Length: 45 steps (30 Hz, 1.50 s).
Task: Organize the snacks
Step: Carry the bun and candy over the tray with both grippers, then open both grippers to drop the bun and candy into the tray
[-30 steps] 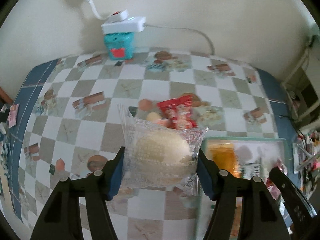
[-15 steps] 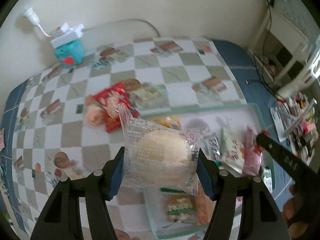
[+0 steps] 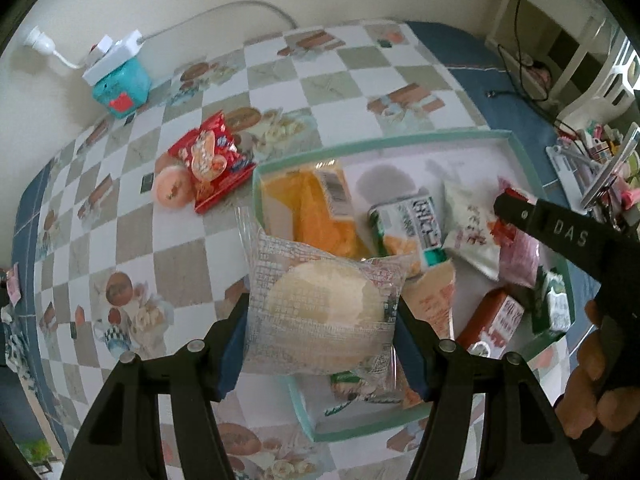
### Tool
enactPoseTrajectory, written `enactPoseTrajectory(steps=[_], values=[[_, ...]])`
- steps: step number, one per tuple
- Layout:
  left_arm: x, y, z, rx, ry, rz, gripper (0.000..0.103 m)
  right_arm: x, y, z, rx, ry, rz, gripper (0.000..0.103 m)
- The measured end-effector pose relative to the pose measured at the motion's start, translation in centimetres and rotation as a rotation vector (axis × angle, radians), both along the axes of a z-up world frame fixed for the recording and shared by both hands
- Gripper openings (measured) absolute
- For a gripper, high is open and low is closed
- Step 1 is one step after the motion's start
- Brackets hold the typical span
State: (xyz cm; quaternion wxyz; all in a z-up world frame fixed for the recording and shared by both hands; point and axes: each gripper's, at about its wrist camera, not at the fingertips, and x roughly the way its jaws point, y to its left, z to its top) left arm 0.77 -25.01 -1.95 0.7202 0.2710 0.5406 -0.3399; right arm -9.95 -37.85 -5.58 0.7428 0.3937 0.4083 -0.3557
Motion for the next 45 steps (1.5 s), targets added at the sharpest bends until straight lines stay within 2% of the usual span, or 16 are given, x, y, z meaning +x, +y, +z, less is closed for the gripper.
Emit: enactPoseTrajectory(steps=[9,22,27,29,32,35,39,41,45], values=[[-0.1,0.4,-1.3,0.041,0.024,0.003,0.067,0.1,0.0,-0.3,0.001,0.01,0.002,0.022],[0.5,0.0,-2.1,0.03,0.089,0.013,0.07,0.2,0.2,0.4,-0.025,0.046,0.016,0.023],[1.0,0.2,-2.4,0.026,0.119,0.029,0.074,0.1,0.3,1.4,-0.054,0.062,0.014,0.035],[1.2,0.2,-2.4,0.019,0.128,0.034,0.075,0.1,0.4,1.7,-0.063,0.069,0.016,0.036],[1.4,0.4,-1.7,-0.003,0.128,0.037,0.081,0.1,0.7,2.2,-0.075,0.079,0.019,0.04],[1.8,0.7,-0.6,-0.036,0.13,0.042,0.082,0.3,0.9,2.7,-0.091,0.086,0.024,0.05],[2.7,1.4,0.5,-0.078,0.133,0.06,0.083,0.5,1.2,3.2,-0.105,0.087,0.025,0.057],[3.5,2.0,1.1,-0.1,0.13,0.085,0.092,0.6,1.5,3.6,-0.116,0.088,0.027,0.062],[5.9,4.0,2.1,-0.135,0.099,0.17,0.092,1.3,2.2,3.8,-0.134,0.098,0.043,0.07]])
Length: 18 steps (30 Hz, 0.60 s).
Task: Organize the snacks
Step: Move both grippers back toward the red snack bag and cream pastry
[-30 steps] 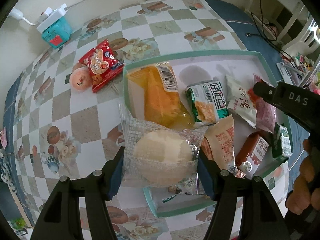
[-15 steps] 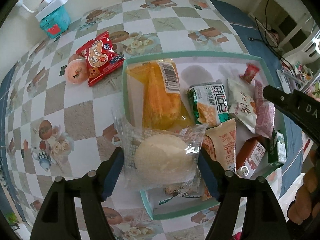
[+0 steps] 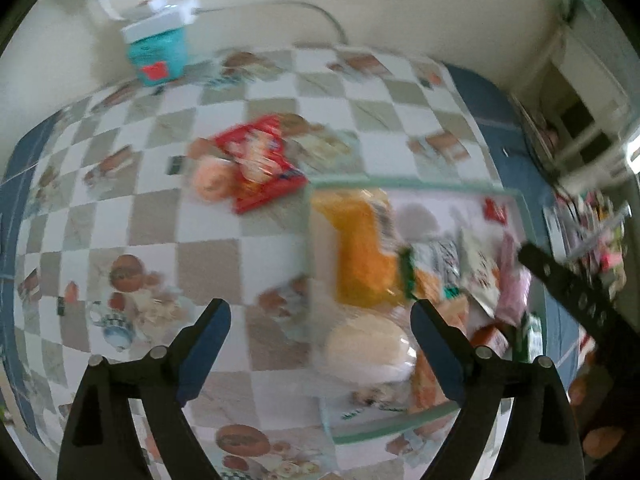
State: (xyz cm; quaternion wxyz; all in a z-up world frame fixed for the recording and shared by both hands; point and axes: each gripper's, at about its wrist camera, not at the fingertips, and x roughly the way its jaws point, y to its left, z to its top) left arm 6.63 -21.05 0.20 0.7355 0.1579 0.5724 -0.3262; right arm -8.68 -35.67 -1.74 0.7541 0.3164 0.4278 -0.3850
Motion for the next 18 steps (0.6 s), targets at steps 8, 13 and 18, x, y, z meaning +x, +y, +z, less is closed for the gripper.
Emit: enactPoseTrajectory(steps=[8,13,18], values=[[5.2,4.9,0.0,0.01,-0.055,0.205,0.093,2.6,2.3,-0.2,-0.022,0.029,0.066,0.081],[8.0,8.6,-0.7,0.031,-0.067,0.322,0.094,4.4,4.1,-0.2,-0.04,0.038,0.111,0.091],[9.7,11.2,-1.4,0.06,-0.077,0.397,0.1,6.3,6.1,0.0,-0.052,0.045,0.153,0.099]])
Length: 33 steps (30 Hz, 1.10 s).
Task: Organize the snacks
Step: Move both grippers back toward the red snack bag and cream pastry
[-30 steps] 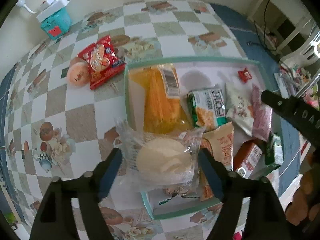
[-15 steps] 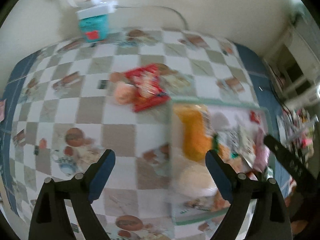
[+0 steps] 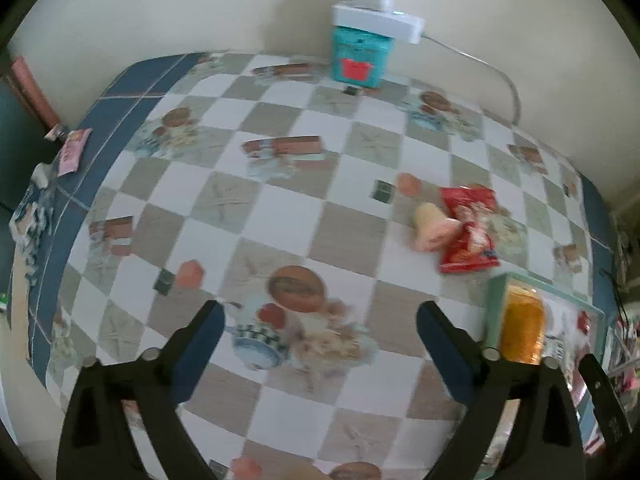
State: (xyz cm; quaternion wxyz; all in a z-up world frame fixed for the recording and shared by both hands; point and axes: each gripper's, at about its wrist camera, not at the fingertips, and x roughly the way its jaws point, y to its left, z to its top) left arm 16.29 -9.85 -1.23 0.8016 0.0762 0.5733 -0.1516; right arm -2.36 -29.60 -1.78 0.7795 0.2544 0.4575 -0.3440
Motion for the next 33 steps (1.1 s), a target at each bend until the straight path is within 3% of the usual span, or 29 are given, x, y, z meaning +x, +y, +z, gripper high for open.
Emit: enactPoseTrajectory(steps=[1,22,33], values=[[0.3,0.6,-0.1,0.0,0.001,0.013,0.1,0.3,0.3,0.0,0.0,-0.002,0.006,0.103],[3.9,6.2,-0.6,-0.015,0.004,0.127,0.1,5.7,6.3,-0.4,-0.003,0.006,0.107,0.103],[4.7,4.5,-1.6,-0.04,0.013,0.115,0.1,6.9,5.7,-0.8,-0.008,0.009,0.106,0.103]])
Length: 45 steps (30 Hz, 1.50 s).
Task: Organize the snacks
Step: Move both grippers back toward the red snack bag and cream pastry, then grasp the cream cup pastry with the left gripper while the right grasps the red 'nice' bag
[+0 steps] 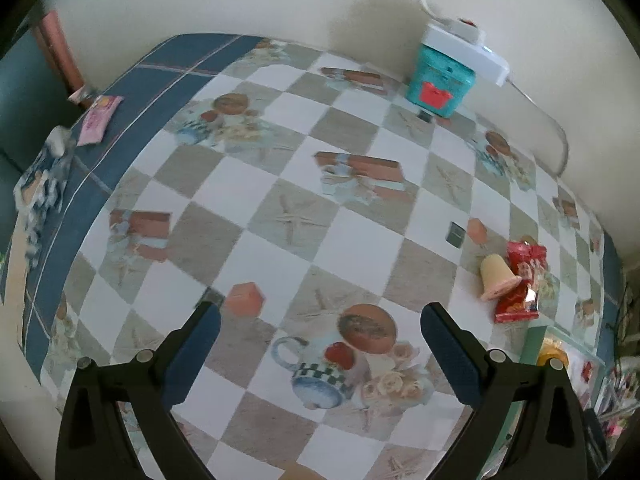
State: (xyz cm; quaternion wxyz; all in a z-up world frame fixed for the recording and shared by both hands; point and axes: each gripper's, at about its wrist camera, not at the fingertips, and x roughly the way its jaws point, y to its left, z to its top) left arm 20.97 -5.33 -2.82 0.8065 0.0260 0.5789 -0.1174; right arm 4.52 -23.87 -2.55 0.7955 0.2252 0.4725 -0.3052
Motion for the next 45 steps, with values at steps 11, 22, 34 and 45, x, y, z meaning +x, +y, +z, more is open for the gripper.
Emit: enactPoseTrajectory(steps=[11,22,34,45], values=[[1.7,-6.1,-1.4,-0.05,0.012,-0.18,0.1,3.1,-4.2,-1.3,0.136,-0.028,0.004,0.103],[1.9,-11.0,-3.5,-0.034,-0.009,-0.407,0.1,7.5,-8.0,-0.8,0.165,-0.02,0.042,0.103],[0.7,-14.9,-4.8,-0.019,-0.071,-0.572,0.099,11.1,-8.1,-3.0,0.238,0.018,0.12,0.096],[0.3,-17.0,-5.3,-0.082,-0.092,-0.689,0.067,12.8,-7.2,-5.3,0.298,0.071,0.174,0.085]])
